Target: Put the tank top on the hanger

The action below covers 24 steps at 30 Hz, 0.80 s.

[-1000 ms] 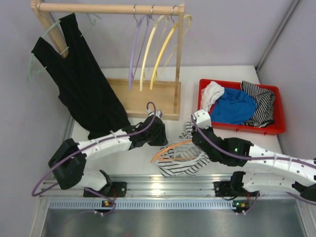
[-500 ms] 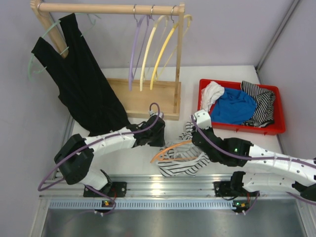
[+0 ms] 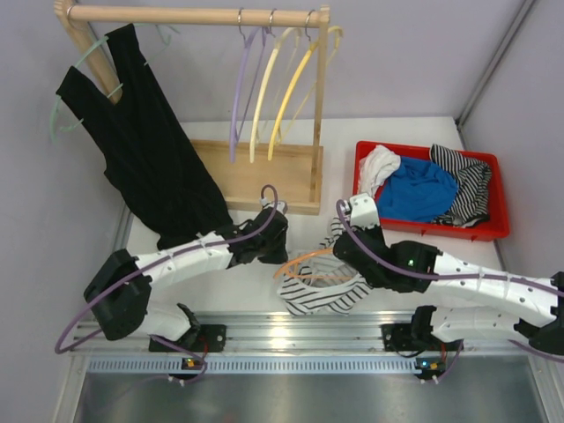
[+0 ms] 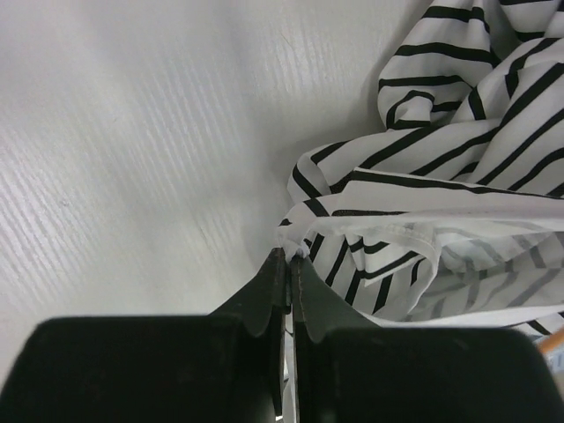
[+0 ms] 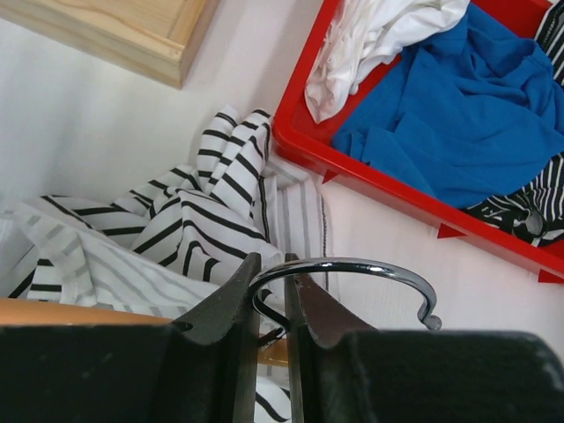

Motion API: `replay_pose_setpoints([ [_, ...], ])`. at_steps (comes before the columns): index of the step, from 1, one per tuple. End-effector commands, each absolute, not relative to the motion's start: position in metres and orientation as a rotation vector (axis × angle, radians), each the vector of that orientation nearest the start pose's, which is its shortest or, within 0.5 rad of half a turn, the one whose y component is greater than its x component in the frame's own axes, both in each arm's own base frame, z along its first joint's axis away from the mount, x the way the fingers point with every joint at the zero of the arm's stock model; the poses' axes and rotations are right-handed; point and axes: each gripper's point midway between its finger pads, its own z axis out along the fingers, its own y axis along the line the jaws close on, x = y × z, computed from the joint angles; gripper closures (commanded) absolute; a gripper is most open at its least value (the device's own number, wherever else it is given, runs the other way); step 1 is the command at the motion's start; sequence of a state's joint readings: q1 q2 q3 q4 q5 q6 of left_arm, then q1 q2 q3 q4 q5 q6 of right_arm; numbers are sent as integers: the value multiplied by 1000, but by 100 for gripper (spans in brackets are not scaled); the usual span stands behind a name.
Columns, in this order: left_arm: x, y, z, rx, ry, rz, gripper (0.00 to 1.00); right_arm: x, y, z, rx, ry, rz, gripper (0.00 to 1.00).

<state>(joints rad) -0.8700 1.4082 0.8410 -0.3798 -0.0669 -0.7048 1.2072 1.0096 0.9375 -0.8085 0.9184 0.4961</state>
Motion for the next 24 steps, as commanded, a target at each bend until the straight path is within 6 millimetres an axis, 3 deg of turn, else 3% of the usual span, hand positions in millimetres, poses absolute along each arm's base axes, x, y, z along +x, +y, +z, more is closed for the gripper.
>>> replay_pose_setpoints([
  [1, 200, -261, 87, 172, 2557, -581, 100, 208, 155, 227, -232, 1984, -150, 100],
  [9, 189, -249, 96, 171, 2540, -600, 100, 217, 143, 227, -152, 1973, -268, 100],
  [19, 182, -239, 96, 170, 2552, -580, 100, 218, 138, 227, -122, 1968, -282, 100],
  [24, 183, -240, 109, 164, 2519, -607, 100, 217, 136, 221, -141, 1975, -304, 100],
])
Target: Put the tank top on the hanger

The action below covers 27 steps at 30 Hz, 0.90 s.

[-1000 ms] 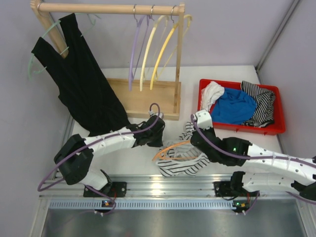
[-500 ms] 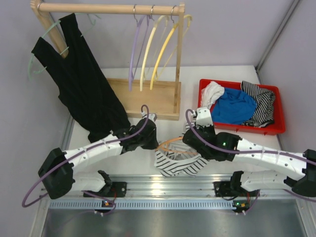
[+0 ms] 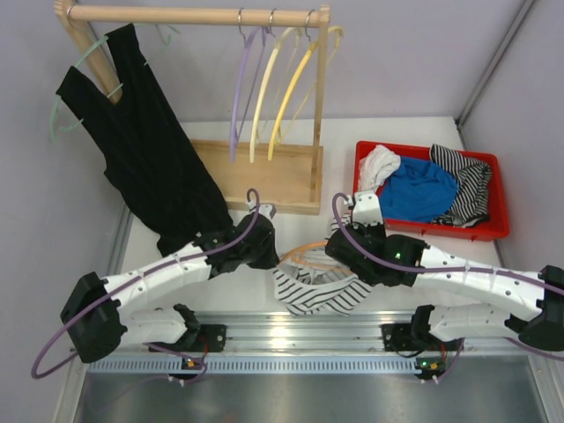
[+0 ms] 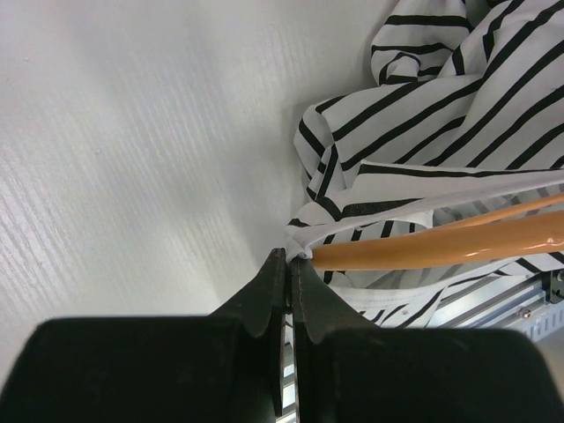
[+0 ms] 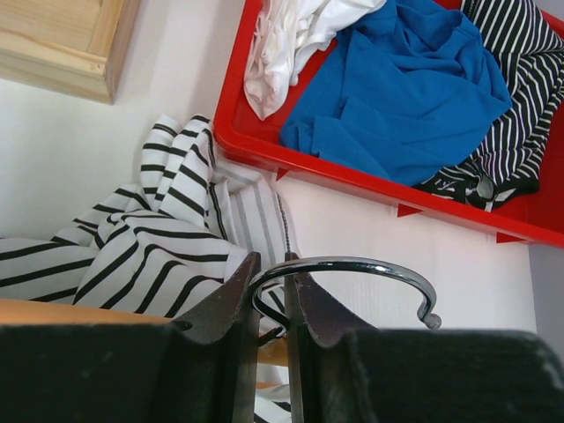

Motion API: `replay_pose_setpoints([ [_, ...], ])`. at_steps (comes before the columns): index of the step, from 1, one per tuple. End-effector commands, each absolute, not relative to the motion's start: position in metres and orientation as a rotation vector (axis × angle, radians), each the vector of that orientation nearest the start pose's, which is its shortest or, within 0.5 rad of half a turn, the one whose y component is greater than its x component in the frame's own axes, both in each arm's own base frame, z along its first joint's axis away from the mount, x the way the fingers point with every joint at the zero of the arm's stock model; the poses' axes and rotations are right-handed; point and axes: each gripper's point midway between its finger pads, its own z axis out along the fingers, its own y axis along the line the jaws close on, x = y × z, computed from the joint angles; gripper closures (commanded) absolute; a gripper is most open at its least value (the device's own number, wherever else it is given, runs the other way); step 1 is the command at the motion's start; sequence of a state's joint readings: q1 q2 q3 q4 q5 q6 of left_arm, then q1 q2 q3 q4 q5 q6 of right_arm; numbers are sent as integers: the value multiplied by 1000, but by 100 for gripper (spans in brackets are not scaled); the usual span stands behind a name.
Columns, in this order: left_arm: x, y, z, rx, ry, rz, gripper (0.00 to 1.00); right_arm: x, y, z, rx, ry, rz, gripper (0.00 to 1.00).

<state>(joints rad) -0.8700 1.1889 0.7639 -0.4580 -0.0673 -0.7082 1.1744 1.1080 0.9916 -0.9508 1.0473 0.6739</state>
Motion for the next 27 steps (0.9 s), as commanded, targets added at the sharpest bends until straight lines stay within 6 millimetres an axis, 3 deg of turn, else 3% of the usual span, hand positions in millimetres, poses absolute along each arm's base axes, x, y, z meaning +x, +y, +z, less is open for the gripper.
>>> replay_pose_setpoints([
  [1, 184, -241, 113, 166, 2509, -616, 100, 217, 136, 219, -146, 1978, -309, 100],
  [11, 188, -245, 137, 190, 2469, -640, 100, 215, 150, 224, -182, 1971, -218, 100],
  [20, 193, -259, 174, 235, 2406, -701, 100, 214, 171, 224, -227, 1967, -214, 100],
  [27, 188, -268, 189, 304, 2390, -728, 100, 219, 191, 243, -231, 1943, -129, 100],
])
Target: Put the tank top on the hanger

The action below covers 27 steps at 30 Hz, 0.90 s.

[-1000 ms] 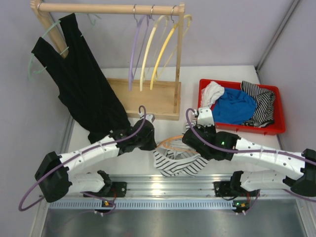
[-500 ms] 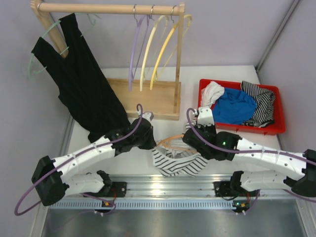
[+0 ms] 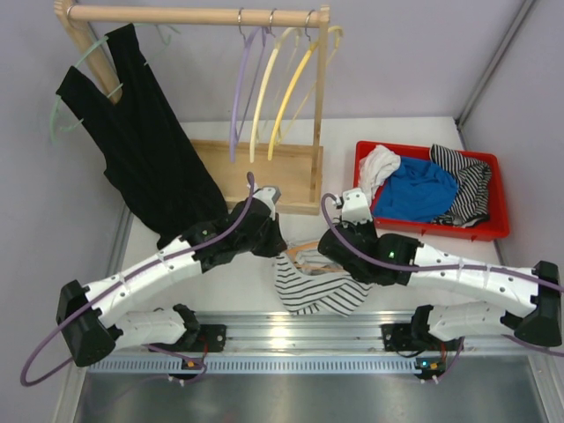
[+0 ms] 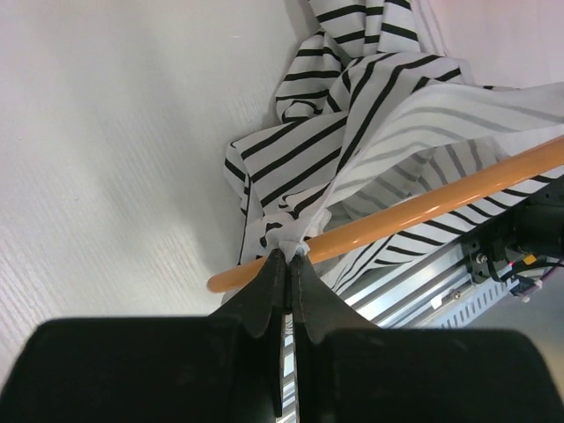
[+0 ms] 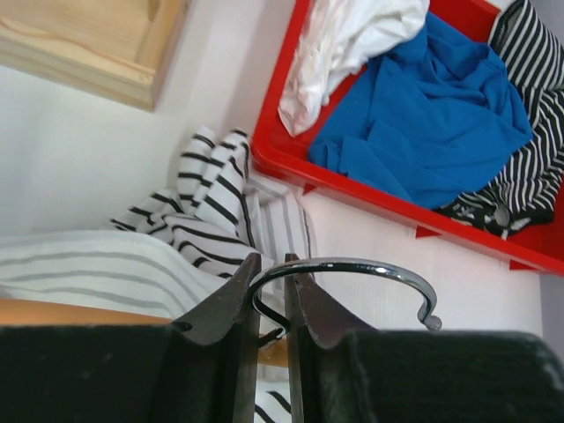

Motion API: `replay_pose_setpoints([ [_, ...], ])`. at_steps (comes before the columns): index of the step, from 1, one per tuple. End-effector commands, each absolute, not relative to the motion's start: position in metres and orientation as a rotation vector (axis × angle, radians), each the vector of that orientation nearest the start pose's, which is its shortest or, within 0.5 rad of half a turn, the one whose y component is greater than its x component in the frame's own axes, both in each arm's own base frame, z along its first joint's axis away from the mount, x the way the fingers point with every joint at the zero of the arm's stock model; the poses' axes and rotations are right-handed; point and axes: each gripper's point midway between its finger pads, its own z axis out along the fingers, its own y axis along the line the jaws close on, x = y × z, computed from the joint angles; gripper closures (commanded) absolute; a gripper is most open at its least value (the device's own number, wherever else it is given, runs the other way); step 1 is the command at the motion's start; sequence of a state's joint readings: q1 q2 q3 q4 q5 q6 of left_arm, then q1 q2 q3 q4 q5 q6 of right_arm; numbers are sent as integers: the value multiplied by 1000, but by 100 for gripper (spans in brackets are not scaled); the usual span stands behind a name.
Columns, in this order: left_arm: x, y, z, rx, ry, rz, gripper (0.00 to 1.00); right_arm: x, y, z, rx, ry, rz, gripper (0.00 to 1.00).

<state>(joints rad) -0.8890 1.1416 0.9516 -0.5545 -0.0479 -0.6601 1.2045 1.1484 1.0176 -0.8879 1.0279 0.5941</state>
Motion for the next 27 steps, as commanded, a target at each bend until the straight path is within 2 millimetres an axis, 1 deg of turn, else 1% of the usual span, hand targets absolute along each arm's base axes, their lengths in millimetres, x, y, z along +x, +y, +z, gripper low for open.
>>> replay_pose_setpoints([
  [1, 188, -270, 190, 311, 2388, -730, 100, 218, 195, 245, -238, 1942, -119, 100],
  [4, 185, -275, 199, 328, 2372, -748, 100, 218, 207, 248, -251, 1935, -92, 100],
  [8, 181, -281, 214, 347, 2343, -755, 100, 219, 214, 247, -252, 1936, -80, 100],
  [10, 178, -286, 225, 360, 2320, -770, 100, 219, 217, 246, -252, 1938, -66, 100],
  [11, 178, -285, 226, 361, 2321, -757, 100, 218, 219, 246, -253, 1940, -59, 100],
  [12, 179, -286, 231, 358, 2312, -757, 100, 217, 221, 249, -253, 1938, -45, 100],
  [15, 178, -286, 231, 371, 2322, -740, 100, 213, 230, 254, -253, 1928, -13, 100],
  [16, 175, -288, 231, 385, 2324, -746, 91, 211, 232, 254, -262, 1928, -9, 100],
  [17, 174, -289, 230, 392, 2326, -745, 86, 211, 233, 254, -262, 1928, -7, 100],
  [18, 173, -289, 230, 393, 2320, -735, 78, 210, 235, 256, -262, 1926, -5, 100],
  [19, 169, -291, 231, 411, 2317, -733, 67, 209, 235, 256, -264, 1925, -7, 100],
  [20, 168, -289, 230, 410, 2316, -718, 62, 209, 235, 255, -268, 1928, -12, 100],
  [21, 166, -287, 228, 414, 2321, -704, 52, 209, 234, 255, -267, 1928, -16, 100],
  [25, 167, -274, 230, 391, 2301, -664, 44, 207, 231, 254, -271, 1932, -30, 100],
  [27, 166, -267, 238, 389, 2274, -660, 44, 207, 227, 256, -272, 1929, -50, 100],
])
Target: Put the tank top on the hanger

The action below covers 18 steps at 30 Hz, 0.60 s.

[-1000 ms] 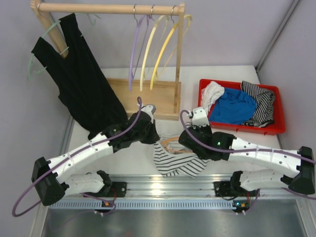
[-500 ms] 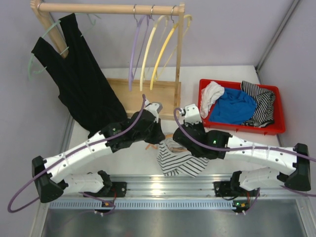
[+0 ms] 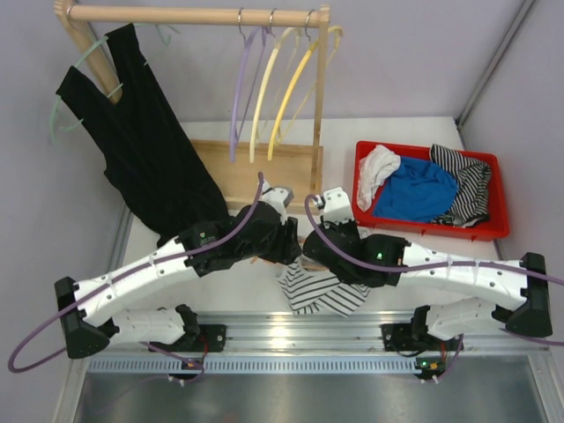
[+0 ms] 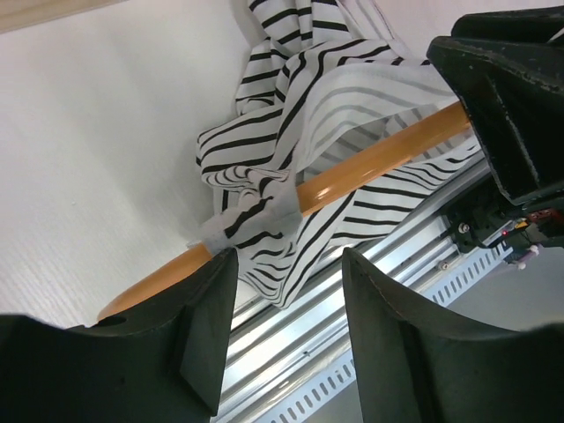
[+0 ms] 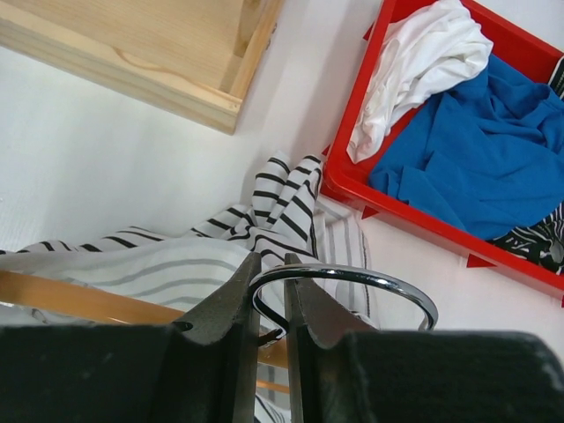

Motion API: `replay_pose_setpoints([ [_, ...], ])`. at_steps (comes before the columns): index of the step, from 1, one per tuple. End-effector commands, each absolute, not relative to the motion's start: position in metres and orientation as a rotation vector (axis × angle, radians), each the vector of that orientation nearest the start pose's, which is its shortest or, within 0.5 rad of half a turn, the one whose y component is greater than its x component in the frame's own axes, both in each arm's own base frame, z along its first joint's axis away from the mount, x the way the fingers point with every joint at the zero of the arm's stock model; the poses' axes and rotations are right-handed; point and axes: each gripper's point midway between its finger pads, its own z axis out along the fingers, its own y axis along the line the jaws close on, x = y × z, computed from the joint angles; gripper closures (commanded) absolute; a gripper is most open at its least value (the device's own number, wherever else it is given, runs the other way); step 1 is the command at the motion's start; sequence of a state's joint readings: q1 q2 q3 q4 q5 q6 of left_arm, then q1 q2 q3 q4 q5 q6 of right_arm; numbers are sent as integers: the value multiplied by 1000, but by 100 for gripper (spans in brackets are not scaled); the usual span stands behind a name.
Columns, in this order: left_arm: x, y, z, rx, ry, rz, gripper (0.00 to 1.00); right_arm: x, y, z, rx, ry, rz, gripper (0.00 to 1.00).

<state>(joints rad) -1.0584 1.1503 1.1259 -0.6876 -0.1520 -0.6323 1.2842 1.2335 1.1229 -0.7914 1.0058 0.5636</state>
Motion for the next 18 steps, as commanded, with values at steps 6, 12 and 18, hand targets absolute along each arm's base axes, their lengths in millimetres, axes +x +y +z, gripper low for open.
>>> replay_pose_setpoints([
  [6, 165, -257, 269, 435, 2152, -696, 44, 205, 222, 259, -282, 1927, -62, 100],
  [12, 159, -258, 288, 585, 2031, -736, 43, 197, 226, 280, -330, 1894, -29, 100],
  [18, 158, -257, 327, 645, 1881, -773, 40, 189, 228, 326, -407, 1841, -63, 100],
])
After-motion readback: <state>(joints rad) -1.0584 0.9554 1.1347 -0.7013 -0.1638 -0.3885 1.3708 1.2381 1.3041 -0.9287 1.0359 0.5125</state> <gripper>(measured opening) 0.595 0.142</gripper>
